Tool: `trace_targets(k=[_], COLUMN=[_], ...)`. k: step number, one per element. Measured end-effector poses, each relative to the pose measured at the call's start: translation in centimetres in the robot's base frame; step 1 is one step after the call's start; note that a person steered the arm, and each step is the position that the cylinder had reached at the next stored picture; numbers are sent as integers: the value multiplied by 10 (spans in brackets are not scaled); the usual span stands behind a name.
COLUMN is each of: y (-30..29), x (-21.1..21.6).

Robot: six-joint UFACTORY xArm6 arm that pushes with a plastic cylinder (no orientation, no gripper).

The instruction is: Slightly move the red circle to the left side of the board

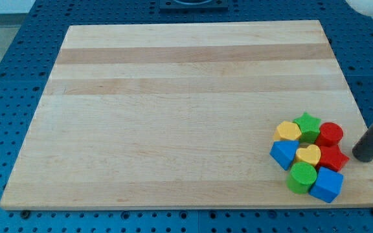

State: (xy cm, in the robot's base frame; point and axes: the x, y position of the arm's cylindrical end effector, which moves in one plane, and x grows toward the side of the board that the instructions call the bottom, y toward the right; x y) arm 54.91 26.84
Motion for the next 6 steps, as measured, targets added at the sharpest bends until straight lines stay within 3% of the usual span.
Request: trace_targets(k=[5, 6], y=[-33, -63], x=[-22, -50])
